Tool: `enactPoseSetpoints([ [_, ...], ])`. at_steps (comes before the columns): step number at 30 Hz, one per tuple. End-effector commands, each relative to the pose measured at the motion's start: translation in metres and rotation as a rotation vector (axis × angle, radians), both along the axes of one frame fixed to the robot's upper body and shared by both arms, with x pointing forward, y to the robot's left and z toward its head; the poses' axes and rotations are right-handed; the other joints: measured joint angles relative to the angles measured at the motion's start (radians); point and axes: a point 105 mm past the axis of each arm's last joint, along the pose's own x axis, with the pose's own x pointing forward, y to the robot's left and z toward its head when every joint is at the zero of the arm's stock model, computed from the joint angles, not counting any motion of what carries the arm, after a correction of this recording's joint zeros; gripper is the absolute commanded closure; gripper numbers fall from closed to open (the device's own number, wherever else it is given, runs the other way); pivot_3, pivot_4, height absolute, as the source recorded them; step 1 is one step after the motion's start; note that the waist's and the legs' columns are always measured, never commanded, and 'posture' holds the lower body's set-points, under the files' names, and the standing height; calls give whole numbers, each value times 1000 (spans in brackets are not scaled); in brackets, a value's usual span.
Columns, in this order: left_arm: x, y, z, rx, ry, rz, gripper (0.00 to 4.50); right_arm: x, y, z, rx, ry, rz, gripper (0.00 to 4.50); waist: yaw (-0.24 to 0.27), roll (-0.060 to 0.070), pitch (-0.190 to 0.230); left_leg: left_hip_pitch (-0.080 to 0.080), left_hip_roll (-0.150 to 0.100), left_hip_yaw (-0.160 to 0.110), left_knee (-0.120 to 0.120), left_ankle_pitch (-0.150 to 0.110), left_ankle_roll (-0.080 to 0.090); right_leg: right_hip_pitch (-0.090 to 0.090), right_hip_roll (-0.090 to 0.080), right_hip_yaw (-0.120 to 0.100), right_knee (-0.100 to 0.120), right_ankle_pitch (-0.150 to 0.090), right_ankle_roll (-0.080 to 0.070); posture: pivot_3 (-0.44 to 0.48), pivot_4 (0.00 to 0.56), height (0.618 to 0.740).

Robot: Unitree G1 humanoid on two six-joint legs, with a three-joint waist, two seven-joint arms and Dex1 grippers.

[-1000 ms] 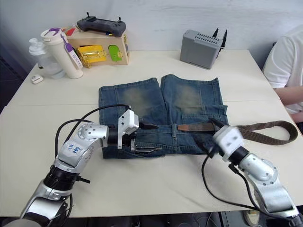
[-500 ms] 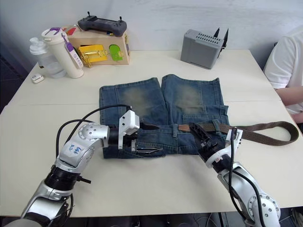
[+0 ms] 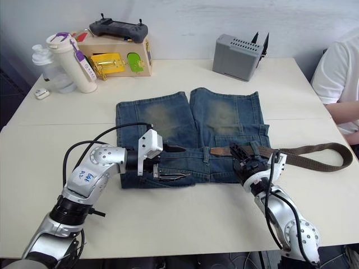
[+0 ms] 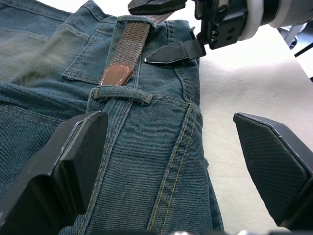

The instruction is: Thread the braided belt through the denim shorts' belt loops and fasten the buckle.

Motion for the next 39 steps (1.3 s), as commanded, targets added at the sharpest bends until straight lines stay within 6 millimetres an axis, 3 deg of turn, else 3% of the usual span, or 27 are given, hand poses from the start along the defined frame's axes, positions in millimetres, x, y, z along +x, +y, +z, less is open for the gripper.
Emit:
enactPoseSetpoints([
  [1,-1,0,11,-11,-46,-8,0,4,-3,6,11,-36,-12,40,-1,0,0,0,0,0,0,0,0,0,0,0,0,0,0,0,150,735],
  [10,1,2,14,-6,-53,-1,0,16,-1,9,6,-60,-12,40,0,0,0,0,0,0,0,0,0,0,0,0,0,0,0,0,150,735],
  [13,0,1,14,-6,-54,-1,0,20,-1,-5,-5,-13,-23,823,-1,0,0,0,0,0,-1,0,0,0,0,0,-1,0,0,0,150,735],
  [21,-1,4,14,1,-54,7,0,15,-13,-6,34,-37,-68,4270,-2,0,0,0,0,0,-1,0,0,0,0,0,-1,0,0,0,150,735],
  [22,-1,4,14,2,-54,6,0,14,-13,-5,38,-45,-63,4402,-1,0,0,0,0,0,-1,0,0,0,0,0,-1,0,0,0,150,735],
  [39,-1,4,15,10,-59,1,0,-7,30,-3,98,-101,171,4402,-6,0,0,-1,0,0,-4,-1,0,-1,0,-1,-4,0,0,0,150,735],
])
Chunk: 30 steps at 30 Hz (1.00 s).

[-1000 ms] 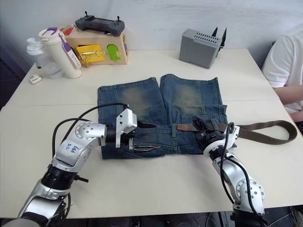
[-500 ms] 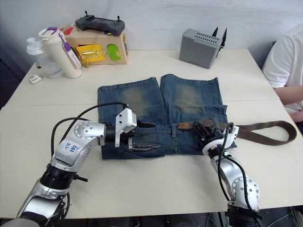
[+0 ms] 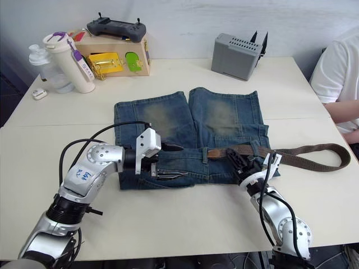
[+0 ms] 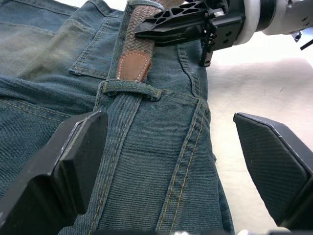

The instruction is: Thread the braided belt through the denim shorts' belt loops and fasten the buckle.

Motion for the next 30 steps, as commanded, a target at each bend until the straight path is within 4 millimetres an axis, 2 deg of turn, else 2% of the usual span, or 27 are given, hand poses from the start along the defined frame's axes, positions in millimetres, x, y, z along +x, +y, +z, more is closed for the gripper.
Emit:
enactPoseSetpoints([
  [1,-3,-1,13,-15,-52,-15,0,-9,24,4,48,-20,115,4402,-2,0,0,0,0,0,0,0,0,0,0,0,0,0,0,0,150,735],
  [8,-2,-2,14,-15,-54,-10,0,3,45,-3,54,-5,140,4402,-19,0,0,0,0,0,-1,0,0,0,0,0,0,0,0,0,150,735],
  [16,-2,0,13,-9,-56,0,0,9,70,-7,-22,-6,198,4402,-28,0,0,1,0,0,-2,0,-1,0,0,0,1,0,0,0,150,735],
  [21,-2,-1,9,15,-70,-4,0,6,88,-4,-83,-22,306,4402,-45,0,0,1,0,0,-2,1,-2,0,0,0,1,0,0,0,150,735],
  [24,-2,-1,8,20,-72,-8,0,6,98,8,-60,-45,355,4402,-47,0,0,2,0,1,-8,2,-4,-1,0,0,0,0,0,0,150,735],
  [26,-2,-2,8,20,-73,-10,0,7,98,6,-83,-27,353,4402,-45,0,0,2,0,1,-11,4,-6,-4,1,1,0,0,0,0,150,735],
  [30,-2,-3,9,21,-77,-16,0,14,83,-9,-114,42,275,4402,-44,0,0,2,0,1,-12,4,-6,-4,1,1,-1,-1,-1,0,150,735],
])
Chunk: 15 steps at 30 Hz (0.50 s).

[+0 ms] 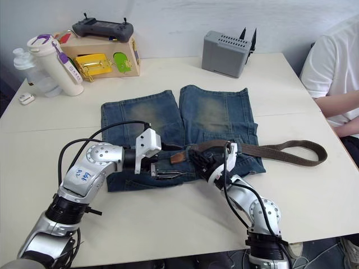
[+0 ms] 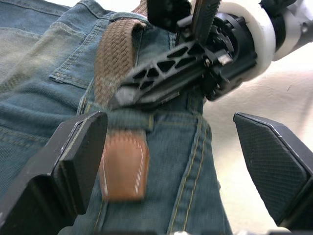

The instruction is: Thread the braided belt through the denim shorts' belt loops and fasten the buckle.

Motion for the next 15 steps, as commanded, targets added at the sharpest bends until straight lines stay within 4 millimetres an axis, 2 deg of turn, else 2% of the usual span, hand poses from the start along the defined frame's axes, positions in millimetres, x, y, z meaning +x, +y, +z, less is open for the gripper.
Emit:
enactPoseSetpoints([
  [1,-4,-6,10,-8,-53,-37,0,3,-11,-8,15,47,-64,4042,0,0,0,0,0,0,0,0,0,0,0,0,0,0,0,0,150,735],
  [4,-5,-6,10,-7,-52,-38,0,4,-30,7,110,25,-140,3134,8,0,0,0,-1,0,1,0,1,0,-1,0,0,0,0,0,150,735],
  [7,-6,-6,9,-6,-49,-41,0,4,-43,12,125,23,-198,1743,14,0,0,-1,-1,0,0,0,1,0,-1,0,0,0,0,0,150,735],
  [8,-6,-6,9,-7,-49,-42,0,3,-46,14,131,22,-209,1432,16,0,0,-1,-1,0,1,0,1,0,-1,0,0,0,0,0,150,735],
  [15,-5,-7,8,-7,-49,-46,0,0,-56,23,160,6,-244,1432,29,0,0,-2,-1,0,0,-1,2,0,-1,0,-2,0,0,0,150,735],
])
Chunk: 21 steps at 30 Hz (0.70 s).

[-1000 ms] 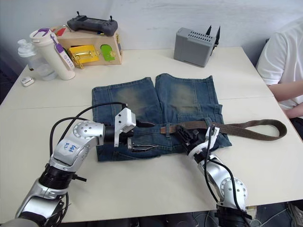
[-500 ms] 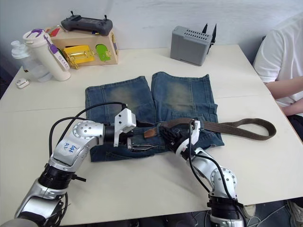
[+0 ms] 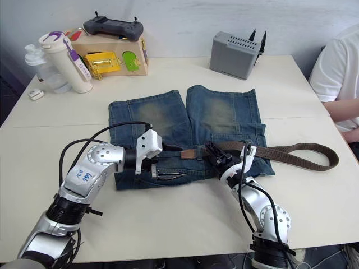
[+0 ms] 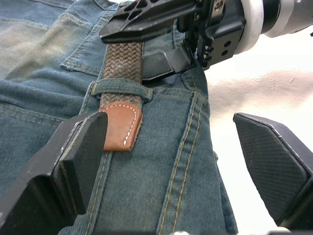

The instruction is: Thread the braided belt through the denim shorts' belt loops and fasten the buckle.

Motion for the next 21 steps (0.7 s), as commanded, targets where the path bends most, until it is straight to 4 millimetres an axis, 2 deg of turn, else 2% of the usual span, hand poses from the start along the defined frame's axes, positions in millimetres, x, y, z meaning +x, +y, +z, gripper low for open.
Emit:
enactPoseSetpoints([
  [1,-4,-4,9,-10,-47,-35,0,-2,-12,15,21,-44,-46,1432,0,0,0,0,0,0,0,0,0,0,0,0,0,0,0,0,150,735],
  [3,-4,-4,9,-9,-47,-35,0,-2,-12,16,22,-42,-51,1432,0,0,0,0,0,0,0,0,0,0,0,0,0,0,0,0,150,735],
  [4,-4,-4,8,-8,-47,-35,0,-2,-13,16,22,-41,-52,1931,0,0,0,0,0,0,0,0,0,0,0,0,0,0,0,0,150,735],
  [5,-4,-4,9,-8,-47,-35,0,-2,-14,17,31,-43,-58,2124,-1,0,0,0,0,0,0,0,0,0,0,0,0,0,0,0,150,735],
  [8,-4,-3,9,-7,-49,-34,0,-5,-15,20,35,-48,-50,3501,-1,0,0,0,0,0,0,0,0,0,0,0,0,0,0,0,150,735],
  [9,-4,-3,9,-7,-50,-33,0,-6,-11,20,28,-45,-35,4076,-1,0,0,0,0,0,0,0,0,0,0,0,0,0,0,0,150,735],
  [10,-3,-3,9,-7,-51,-32,0,-7,-8,18,25,-38,-20,4457,-1,0,0,0,0,0,0,0,0,0,0,0,0,0,0,0,150,735],
  [17,2,-3,10,2,-89,-17,0,-9,21,12,14,-18,87,4457,-4,0,0,0,1,0,-1,0,0,0,1,0,0,0,0,0,150,735],
  [21,6,0,9,29,-133,-1,0,-11,28,9,-7,-18,118,4457,-3,0,0,0,0,0,0,0,0,0,1,0,0,0,0,0,150,735],
])
